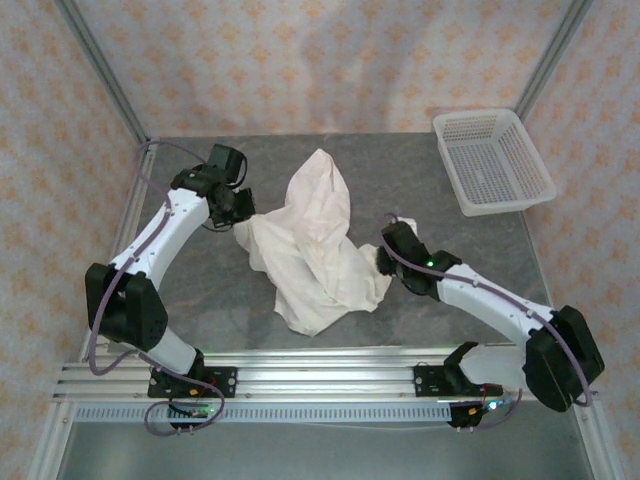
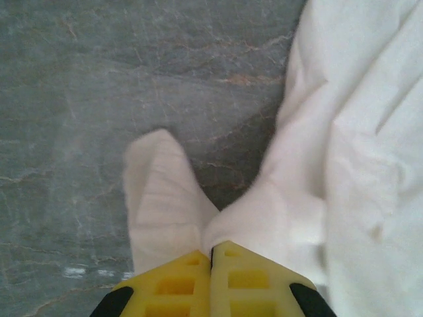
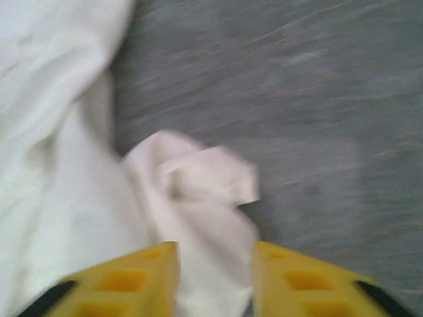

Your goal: Fold the inside-out t-shirt

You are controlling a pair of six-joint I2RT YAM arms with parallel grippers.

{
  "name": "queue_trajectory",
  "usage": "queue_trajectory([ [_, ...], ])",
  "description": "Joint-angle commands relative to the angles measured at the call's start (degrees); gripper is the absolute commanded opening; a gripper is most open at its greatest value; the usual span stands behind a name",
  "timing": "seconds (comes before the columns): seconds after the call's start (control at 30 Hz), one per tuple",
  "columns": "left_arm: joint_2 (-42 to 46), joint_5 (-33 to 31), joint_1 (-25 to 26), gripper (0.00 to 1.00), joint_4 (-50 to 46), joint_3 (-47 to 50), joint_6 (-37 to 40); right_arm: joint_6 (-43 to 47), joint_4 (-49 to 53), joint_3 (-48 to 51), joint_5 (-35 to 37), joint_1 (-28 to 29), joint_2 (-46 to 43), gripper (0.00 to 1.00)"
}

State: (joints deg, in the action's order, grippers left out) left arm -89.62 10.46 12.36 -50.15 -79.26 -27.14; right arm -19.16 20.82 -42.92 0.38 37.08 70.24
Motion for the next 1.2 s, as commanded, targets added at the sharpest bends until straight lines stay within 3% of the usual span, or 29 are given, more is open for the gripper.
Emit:
queue_trajectory([
  [0.0, 0.5, 4.8, 0.3, 0.0, 1.8, 1.6, -1.5, 4.1, -3.8, -7.8, -14.7, 5.8, 7.7, 0.51],
  [0.1, 0.5, 5.7, 0.5, 0.0, 2.6, 2.5, -2.6, 2.6, -7.8, -14.1, -14.5, 9.2, 16.6, 0.62],
  [0.23, 2.3, 5.2, 0.5, 0.0, 3.0, 3.9, -2.9, 1.7, -13.5, -21.3, -17.9, 9.6, 27.7, 0.7],
  [0.33, 2.7, 3.5, 0.5, 0.0, 1.1, 3.6, -1.5, 3.5, -11.8, -29.1, -22.0, 10.2, 36.8, 0.73],
  [0.43, 2.9, 2.3, 0.4, 0.0, -0.1, 3.3, -0.6, 4.5, -4.5, -37.1, -20.8, 10.5, 43.9, 0.73],
  [0.5, 3.2, 1.6, 0.4, 0.0, -0.1, 3.4, -0.8, 4.9, -2.3, -39.1, -18.9, 10.6, 45.9, 0.68],
  [0.53, 3.4, 1.3, 0.4, 0.0, 0.0, 3.6, -1.0, 4.6, -1.7, -39.4, -17.5, 10.6, 45.9, 0.62],
  [0.57, 3.5, 1.0, 0.5, 0.0, 0.0, 3.7, -1.2, 4.7, -1.3, -39.3, -16.6, 10.6, 45.5, 0.49],
  [0.67, 3.6, -0.3, 0.2, 0.0, -0.7, 3.2, -1.1, 5.1, -0.8, -38.0, -14.5, 10.6, 41.9, 0.1],
  [0.73, 3.6, -1.6, -0.1, 0.0, -2.0, 2.1, -0.2, 5.4, -1.3, -36.0, -12.5, 10.3, 37.1, 0.0],
  [0.93, 7.3, -4.1, -4.7, 0.0, -8.0, -6.1, 2.4, 8.9, -0.6, -29.0, 0.5, 4.7, 13.8, 0.0],
  [1.07, 13.2, -9.0, -6.4, 0.0, -9.4, -13.9, 4.8, 9.1, 1.6, -29.5, 7.2, -7.2, -3.0, 0.0],
  [1.17, 15.2, -9.6, -6.5, 0.0, -9.8, -19.2, 6.9, 11.9, 6.3, -35.9, 11.3, -12.9, -8.7, 0.0],
])
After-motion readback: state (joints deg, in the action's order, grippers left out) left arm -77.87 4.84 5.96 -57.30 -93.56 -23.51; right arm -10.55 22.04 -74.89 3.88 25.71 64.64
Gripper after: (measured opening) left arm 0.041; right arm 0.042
